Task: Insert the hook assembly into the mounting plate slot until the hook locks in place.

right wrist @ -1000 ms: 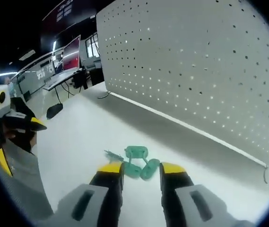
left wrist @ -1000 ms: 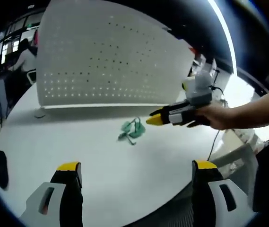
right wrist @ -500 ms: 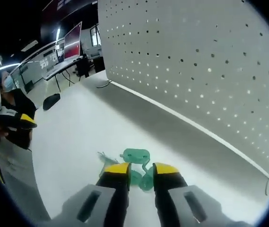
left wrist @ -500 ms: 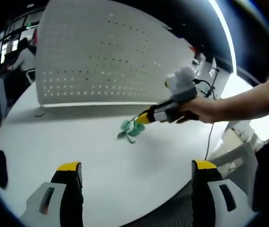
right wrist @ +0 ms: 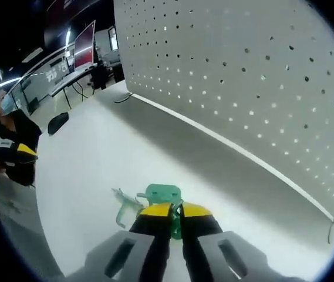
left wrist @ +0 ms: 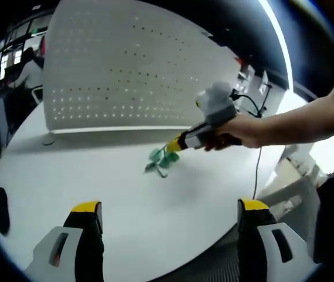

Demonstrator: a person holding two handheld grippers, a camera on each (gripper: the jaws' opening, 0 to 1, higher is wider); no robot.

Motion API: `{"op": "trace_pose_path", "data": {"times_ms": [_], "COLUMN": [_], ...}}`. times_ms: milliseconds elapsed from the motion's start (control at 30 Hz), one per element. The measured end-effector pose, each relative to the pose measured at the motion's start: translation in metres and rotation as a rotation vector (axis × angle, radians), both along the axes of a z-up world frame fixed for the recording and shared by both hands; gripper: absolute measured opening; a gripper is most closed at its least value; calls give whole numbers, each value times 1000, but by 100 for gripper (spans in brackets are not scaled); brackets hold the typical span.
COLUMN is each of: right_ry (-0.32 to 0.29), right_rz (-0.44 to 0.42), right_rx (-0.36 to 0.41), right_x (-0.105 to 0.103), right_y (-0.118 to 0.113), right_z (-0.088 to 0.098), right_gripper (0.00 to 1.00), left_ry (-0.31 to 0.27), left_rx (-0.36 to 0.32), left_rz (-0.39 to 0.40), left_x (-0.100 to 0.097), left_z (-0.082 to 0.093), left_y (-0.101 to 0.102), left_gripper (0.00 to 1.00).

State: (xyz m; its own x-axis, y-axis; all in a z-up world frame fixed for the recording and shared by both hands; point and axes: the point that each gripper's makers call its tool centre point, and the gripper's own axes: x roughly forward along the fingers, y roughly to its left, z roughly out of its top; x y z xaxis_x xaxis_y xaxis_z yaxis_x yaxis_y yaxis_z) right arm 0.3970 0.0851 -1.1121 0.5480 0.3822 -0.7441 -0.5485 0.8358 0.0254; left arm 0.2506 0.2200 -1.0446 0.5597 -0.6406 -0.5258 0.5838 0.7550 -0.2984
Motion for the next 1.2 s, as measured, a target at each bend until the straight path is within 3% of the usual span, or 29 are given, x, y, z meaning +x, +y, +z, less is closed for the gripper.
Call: {"op": "trace_pose_path", "data": {"times_ms": [467,733,833,1000,1067,1133,1200], "right_ry": [-61,-149,-211,-286,-271,-318,-327], "right_rz": [-29,-60,-50,-97,-80,-66,-70], "right_rx": [-3,21,18,163,220,233,275], "right_x": [-5,-4,-5,-12,-20,-26,-36], "right_y": [-16,-24,-23,-11,-1,5,12], "right_z": [17,47,64,100,106,117,125], "right_gripper": [0,0,0,0,0,0,0], "left_ry": [1,-8,-32,-44,-31,-1,5], "left_rx": [-7,0,-4,-18,-46,-94,-107], "left_rz": [-25,18,20,17,13,27,37], "left_x": [-1,16,25,33,34,34,34], "left_z": [1,10,20,29,32,34,35], "left_y": [-7,-6,-9,-17,-23,-28,-29], "left_gripper": [97,95,94,94,91,86,86]}}
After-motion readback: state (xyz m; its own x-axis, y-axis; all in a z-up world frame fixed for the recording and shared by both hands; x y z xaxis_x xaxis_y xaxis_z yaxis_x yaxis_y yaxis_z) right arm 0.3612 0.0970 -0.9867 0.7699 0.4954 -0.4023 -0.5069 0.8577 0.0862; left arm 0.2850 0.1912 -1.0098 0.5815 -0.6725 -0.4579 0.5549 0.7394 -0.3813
